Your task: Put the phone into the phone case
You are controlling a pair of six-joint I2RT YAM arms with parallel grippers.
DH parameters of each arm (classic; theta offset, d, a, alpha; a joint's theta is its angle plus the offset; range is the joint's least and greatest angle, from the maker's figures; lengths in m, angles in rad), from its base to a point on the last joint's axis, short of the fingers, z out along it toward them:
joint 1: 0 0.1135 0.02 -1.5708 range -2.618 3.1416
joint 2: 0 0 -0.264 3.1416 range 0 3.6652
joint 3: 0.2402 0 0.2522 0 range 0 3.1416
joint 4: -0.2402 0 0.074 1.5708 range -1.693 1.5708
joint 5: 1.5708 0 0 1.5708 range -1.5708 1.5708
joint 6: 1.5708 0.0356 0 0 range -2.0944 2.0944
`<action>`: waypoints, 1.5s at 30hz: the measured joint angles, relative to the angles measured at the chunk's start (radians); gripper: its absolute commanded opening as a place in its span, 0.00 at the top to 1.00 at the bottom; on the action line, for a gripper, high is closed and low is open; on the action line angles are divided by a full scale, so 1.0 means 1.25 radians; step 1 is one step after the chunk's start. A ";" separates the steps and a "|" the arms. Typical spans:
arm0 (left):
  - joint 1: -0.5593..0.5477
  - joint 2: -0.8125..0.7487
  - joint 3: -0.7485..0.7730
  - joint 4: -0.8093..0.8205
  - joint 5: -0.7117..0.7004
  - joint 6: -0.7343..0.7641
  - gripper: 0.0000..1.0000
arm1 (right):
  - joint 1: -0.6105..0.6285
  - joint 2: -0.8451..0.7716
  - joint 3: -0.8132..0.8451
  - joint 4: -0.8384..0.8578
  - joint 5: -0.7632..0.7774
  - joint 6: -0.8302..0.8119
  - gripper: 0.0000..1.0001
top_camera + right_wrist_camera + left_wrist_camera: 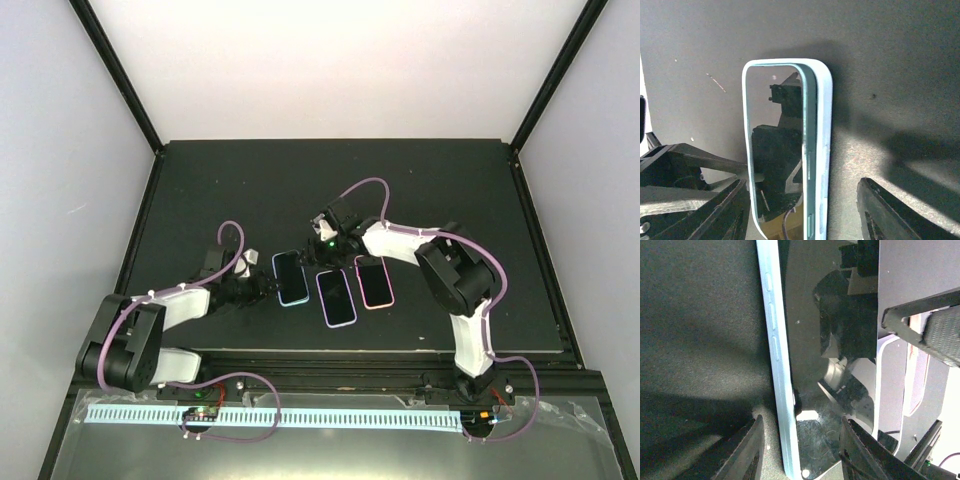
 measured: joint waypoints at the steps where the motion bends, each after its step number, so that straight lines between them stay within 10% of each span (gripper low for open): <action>1: 0.000 0.003 0.000 0.003 0.002 0.000 0.57 | 0.000 0.004 0.000 0.002 0.000 0.000 0.40; 45: 0.004 0.033 -0.009 0.063 0.024 -0.003 0.62 | 0.016 0.054 -0.130 0.399 -0.254 0.219 0.40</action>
